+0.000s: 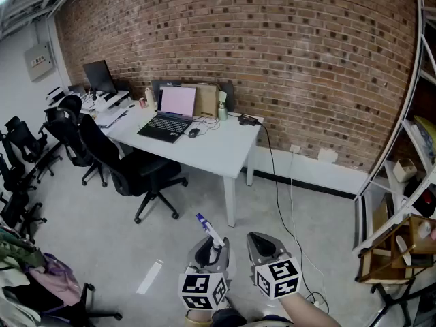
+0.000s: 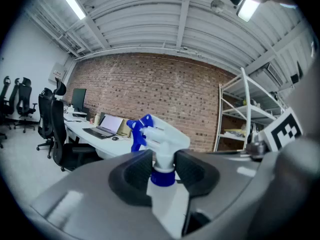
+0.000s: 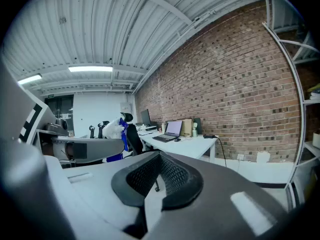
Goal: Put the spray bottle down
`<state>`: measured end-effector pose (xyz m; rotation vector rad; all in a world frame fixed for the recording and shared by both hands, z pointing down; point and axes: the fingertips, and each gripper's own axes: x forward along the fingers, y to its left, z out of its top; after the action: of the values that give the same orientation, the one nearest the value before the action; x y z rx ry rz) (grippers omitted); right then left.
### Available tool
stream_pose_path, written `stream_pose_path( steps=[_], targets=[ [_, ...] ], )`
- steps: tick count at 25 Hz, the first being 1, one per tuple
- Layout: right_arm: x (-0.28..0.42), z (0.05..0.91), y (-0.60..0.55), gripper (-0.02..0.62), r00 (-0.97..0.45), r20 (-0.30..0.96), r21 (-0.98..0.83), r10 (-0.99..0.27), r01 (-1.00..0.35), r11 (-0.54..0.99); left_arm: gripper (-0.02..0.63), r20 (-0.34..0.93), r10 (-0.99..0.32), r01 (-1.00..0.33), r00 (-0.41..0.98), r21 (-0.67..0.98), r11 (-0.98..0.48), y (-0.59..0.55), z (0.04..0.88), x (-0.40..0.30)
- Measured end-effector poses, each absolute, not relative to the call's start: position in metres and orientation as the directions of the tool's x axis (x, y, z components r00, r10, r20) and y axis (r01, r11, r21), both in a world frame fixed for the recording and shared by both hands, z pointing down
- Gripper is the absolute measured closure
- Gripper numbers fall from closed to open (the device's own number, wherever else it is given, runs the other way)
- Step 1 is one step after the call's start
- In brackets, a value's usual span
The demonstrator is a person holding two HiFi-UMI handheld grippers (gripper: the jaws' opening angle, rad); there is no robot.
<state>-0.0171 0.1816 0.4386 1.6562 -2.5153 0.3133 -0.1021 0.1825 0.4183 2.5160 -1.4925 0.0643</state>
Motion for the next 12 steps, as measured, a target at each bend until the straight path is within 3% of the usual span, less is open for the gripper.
stream_pose_path(
  steps=[12],
  targets=[
    [-0.072,0.424,0.079,0.595,-0.335,0.171,-0.085,-0.927,-0.942,0.325,0.469,0.128,-0.83,-0.839,0.543,0.129,-0.529,0.079,0.404,-0.154]
  ],
)
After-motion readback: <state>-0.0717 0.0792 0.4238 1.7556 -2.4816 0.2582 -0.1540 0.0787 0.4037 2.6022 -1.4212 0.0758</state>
